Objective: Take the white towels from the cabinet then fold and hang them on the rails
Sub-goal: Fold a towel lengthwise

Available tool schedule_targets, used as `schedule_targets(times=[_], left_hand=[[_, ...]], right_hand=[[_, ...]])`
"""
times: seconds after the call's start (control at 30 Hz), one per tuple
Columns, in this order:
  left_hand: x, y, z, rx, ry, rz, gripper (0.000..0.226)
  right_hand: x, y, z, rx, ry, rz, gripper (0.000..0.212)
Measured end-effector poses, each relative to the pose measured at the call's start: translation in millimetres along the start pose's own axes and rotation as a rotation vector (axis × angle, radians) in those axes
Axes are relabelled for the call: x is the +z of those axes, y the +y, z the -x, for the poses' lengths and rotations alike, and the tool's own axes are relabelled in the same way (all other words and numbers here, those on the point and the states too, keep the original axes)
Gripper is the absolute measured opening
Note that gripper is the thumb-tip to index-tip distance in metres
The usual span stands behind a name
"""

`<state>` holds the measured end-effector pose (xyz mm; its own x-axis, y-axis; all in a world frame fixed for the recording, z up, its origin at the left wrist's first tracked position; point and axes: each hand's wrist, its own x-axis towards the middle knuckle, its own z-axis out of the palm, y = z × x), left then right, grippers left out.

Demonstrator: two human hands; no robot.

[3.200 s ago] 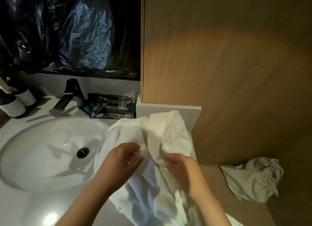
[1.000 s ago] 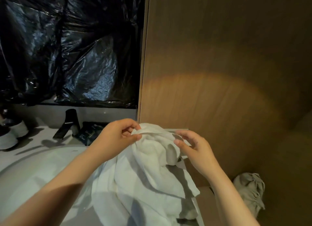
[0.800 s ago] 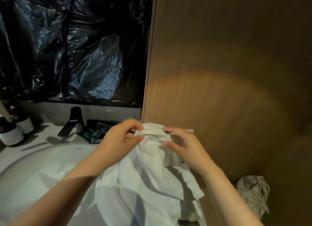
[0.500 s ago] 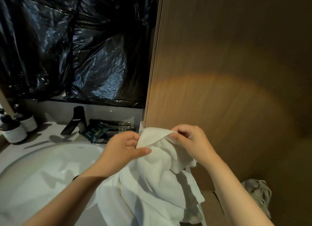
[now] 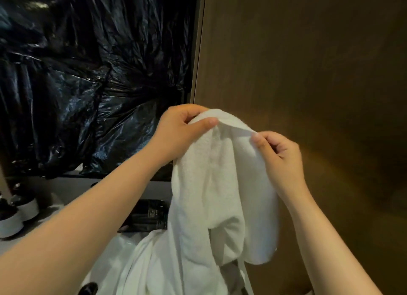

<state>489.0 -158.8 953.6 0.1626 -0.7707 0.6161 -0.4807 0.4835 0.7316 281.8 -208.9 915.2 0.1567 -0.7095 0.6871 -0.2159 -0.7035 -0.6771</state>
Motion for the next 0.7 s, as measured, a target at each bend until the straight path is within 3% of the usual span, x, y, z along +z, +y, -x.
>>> schedule_targets(times=[0.13, 0.23, 0.37, 0.53, 0.7], left_hand=[[12, -31, 3, -0.063, -0.077, -0.193, 0.016], [26, -76, 33, -0.204, -0.175, -0.320, 0.044], [31, -120, 89, -0.415, -0.203, -0.233, 0.064], [31, -137, 157, -0.530, -0.177, -0.154, 0.034], [35, -136, 195, -0.535, -0.260, -0.179, 0.016]], right_hand=[[-2, 25, 8, 0.040, -0.078, 0.135, 0.027], [6, 67, 36, 0.172, -0.157, 0.322, 0.036], [18, 100, 79, 0.433, -0.277, 0.380, 0.018], [28, 93, 113, 0.521, -0.356, 0.185, 0.028], [33, 94, 131, 0.643, -0.512, 0.147, 0.042]])
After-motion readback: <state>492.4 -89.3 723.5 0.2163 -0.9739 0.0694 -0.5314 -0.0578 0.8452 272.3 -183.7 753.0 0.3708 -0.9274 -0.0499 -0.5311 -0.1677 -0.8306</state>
